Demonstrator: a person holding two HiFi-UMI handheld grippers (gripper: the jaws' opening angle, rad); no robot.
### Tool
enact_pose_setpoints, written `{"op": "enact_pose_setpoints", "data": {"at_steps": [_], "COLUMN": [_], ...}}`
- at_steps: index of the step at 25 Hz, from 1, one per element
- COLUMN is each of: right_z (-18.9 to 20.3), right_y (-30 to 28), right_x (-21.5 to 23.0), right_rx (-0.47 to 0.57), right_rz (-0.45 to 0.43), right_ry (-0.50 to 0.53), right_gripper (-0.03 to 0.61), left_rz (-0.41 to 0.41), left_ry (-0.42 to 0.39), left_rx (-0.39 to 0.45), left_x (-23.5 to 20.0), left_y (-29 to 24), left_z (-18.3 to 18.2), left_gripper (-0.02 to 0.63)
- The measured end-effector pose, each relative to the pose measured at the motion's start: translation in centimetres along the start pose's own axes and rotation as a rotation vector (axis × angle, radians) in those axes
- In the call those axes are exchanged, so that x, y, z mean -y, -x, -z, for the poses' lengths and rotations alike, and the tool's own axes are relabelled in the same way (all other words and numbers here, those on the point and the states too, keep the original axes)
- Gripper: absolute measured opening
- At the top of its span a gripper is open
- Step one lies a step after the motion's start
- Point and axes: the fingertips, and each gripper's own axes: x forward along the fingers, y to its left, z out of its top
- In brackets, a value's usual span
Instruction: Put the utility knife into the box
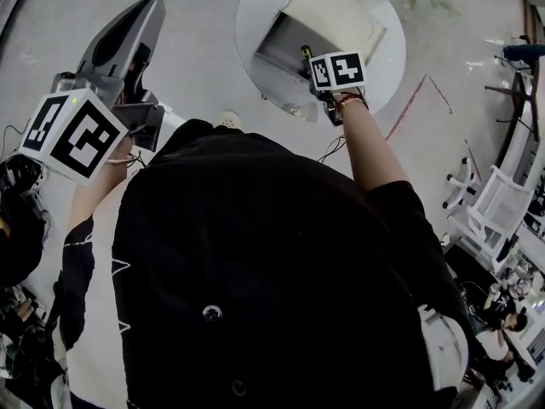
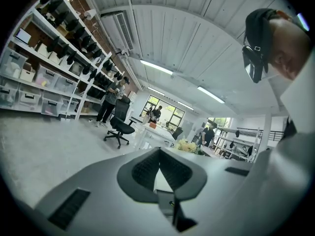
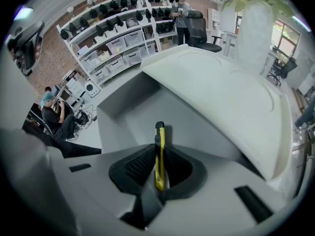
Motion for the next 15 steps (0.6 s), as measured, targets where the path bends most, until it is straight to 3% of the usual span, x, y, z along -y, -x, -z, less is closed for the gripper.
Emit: {"op": "enact_pose_setpoints", "data": {"at_steps": [15], "right_z": [-0.3], "right_y": [0.1], "right_x": [-0.1], "right_rx": [0.043], "right_rz": [-0.022], "right_ry": [-0.053], "right_gripper": [0.075], "left_rz": [0.027], "left_ry": [-0.002], "left_rx": [-0.036], "left_x": [1.0], "left_y": [-1.2], "left_z": [0.5], "left_gripper": [0.011]}}
